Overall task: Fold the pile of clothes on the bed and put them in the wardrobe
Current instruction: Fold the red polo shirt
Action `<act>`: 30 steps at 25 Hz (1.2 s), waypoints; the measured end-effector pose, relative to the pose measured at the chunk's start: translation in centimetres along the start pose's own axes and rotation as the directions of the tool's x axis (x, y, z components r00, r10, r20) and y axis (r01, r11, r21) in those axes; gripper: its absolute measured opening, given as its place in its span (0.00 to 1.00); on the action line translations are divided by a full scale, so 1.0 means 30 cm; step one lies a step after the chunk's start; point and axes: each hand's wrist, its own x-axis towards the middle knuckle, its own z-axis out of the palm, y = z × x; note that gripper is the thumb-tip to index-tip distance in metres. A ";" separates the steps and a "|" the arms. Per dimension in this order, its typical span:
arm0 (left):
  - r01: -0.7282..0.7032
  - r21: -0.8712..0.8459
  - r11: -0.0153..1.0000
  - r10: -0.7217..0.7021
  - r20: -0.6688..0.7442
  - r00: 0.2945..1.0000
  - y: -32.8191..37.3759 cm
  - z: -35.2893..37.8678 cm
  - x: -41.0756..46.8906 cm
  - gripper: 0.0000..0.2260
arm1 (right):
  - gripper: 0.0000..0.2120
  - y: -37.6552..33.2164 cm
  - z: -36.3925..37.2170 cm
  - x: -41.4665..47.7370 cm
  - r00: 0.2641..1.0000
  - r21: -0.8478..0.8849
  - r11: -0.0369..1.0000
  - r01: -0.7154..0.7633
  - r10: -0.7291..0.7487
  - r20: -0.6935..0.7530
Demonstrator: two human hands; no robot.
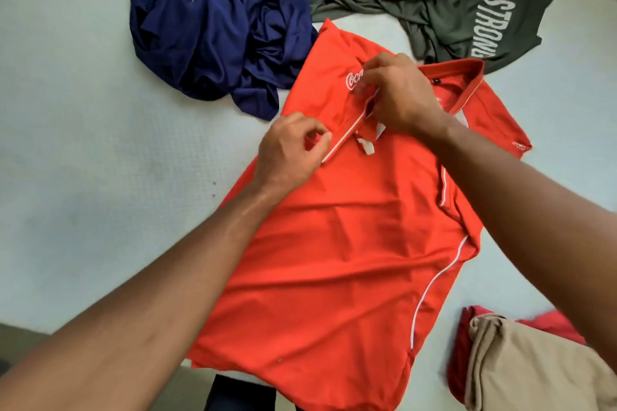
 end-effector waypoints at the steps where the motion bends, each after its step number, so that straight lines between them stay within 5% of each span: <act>1: 0.022 -0.001 1.000 -0.022 -0.069 0.997 -0.007 -0.017 -0.028 0.06 | 0.19 -0.028 0.017 -0.020 0.992 0.042 0.998 -0.039 0.044 -0.116; 3: 0.125 0.050 0.991 -0.116 -0.147 0.982 -0.053 -0.071 -0.122 0.09 | 0.21 -0.111 0.036 -0.034 0.970 0.146 0.989 -0.011 0.046 -0.239; 5: 0.320 0.115 0.941 -0.306 -0.123 0.944 -0.132 -0.136 -0.255 0.17 | 0.25 -0.195 0.038 -0.018 0.988 0.188 0.978 0.092 -0.066 -0.141; 7: 0.459 0.172 0.872 -0.466 0.000 0.885 -0.187 -0.196 -0.392 0.23 | 0.31 -0.252 0.035 0.020 0.982 0.071 0.980 0.186 -0.188 0.028; 11: 0.451 0.255 0.855 -0.511 0.272 0.815 -0.211 -0.292 -0.576 0.21 | 0.30 -0.337 0.042 0.099 0.934 -0.256 0.915 0.312 -0.245 0.261; 16: 0.508 0.392 0.767 -0.636 0.572 0.518 -0.241 -0.357 -0.675 0.23 | 0.17 -0.329 -0.003 0.148 0.958 -0.435 0.866 0.246 -0.149 0.246; 19: 0.605 0.313 0.732 -0.626 0.659 0.417 -0.209 -0.386 -0.708 0.26 | 0.12 -0.316 -0.047 0.141 0.956 -0.489 0.830 0.267 -0.165 0.242; 21: 0.651 0.254 0.715 -0.608 0.687 0.399 -0.197 -0.386 -0.720 0.31 | 0.11 -0.301 -0.064 0.125 0.953 -0.502 0.811 0.300 -0.226 0.204; 25: 0.563 0.392 0.728 -0.664 0.610 0.433 -0.163 -0.366 -0.730 0.18 | 0.13 -0.260 -0.094 0.074 0.931 -0.507 0.781 0.364 -0.303 0.202; 30: 0.206 0.651 0.731 -0.647 0.564 0.514 0.081 -0.290 -0.746 0.24 | 0.17 -0.152 -0.178 -0.076 0.896 -0.499 0.751 0.432 -0.297 0.329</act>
